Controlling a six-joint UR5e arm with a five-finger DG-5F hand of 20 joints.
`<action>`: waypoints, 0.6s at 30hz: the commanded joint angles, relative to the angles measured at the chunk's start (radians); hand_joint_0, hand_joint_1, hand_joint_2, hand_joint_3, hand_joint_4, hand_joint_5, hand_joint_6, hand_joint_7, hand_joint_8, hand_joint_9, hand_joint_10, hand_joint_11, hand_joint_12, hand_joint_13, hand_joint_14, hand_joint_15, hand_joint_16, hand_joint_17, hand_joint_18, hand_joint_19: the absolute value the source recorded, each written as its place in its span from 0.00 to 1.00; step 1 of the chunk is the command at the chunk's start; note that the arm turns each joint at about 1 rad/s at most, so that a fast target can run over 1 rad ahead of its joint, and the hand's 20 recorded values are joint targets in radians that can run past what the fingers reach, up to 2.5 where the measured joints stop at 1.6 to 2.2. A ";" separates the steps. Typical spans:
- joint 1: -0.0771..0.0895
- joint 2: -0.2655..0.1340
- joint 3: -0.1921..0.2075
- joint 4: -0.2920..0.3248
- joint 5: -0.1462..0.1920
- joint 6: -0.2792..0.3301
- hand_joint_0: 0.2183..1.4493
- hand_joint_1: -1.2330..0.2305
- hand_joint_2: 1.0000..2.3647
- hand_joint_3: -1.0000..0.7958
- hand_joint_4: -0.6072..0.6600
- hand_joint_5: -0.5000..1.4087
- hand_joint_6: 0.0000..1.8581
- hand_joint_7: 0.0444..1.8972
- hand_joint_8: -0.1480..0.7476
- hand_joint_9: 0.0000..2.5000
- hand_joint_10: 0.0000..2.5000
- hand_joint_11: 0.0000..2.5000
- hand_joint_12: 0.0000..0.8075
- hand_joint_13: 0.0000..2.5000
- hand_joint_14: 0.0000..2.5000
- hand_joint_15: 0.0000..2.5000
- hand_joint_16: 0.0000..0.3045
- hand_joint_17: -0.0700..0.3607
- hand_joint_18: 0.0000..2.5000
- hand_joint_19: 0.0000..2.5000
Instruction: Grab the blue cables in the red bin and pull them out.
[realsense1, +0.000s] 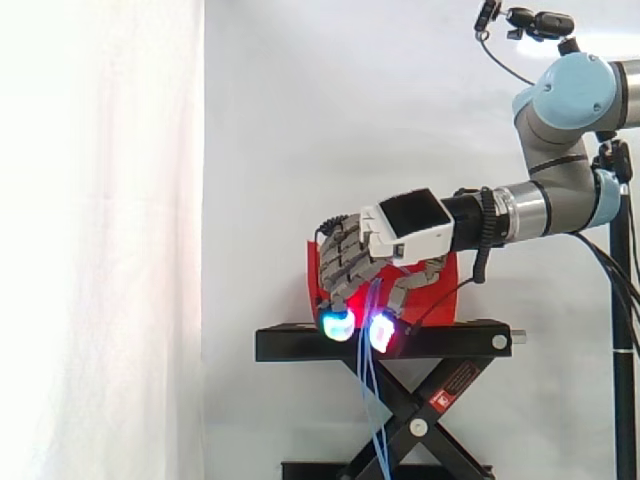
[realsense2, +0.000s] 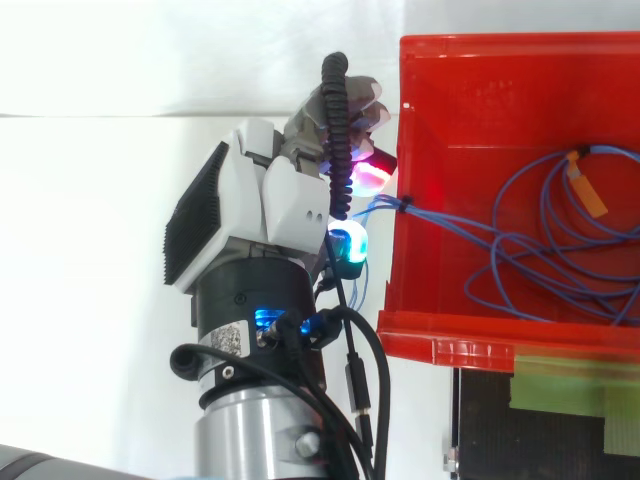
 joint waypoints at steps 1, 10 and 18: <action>0.000 0.000 -0.003 0.003 0.000 0.001 0.47 0.23 0.00 0.00 0.59 0.69 0.02 0.40 0.48 0.33 0.01 0.45 0.47 0.30 0.01 0.28 0.16 0.42 0.23 0.24; 0.000 0.000 -0.023 0.023 0.000 0.001 0.47 0.23 0.00 0.00 0.59 0.70 0.01 0.41 0.48 0.33 0.01 0.45 0.46 0.30 0.01 0.28 0.16 0.42 0.23 0.24; -0.002 0.000 -0.043 0.055 0.000 0.001 0.47 0.23 0.00 0.00 0.59 0.70 0.00 0.41 0.48 0.33 0.01 0.45 0.46 0.31 0.01 0.28 0.16 0.42 0.23 0.24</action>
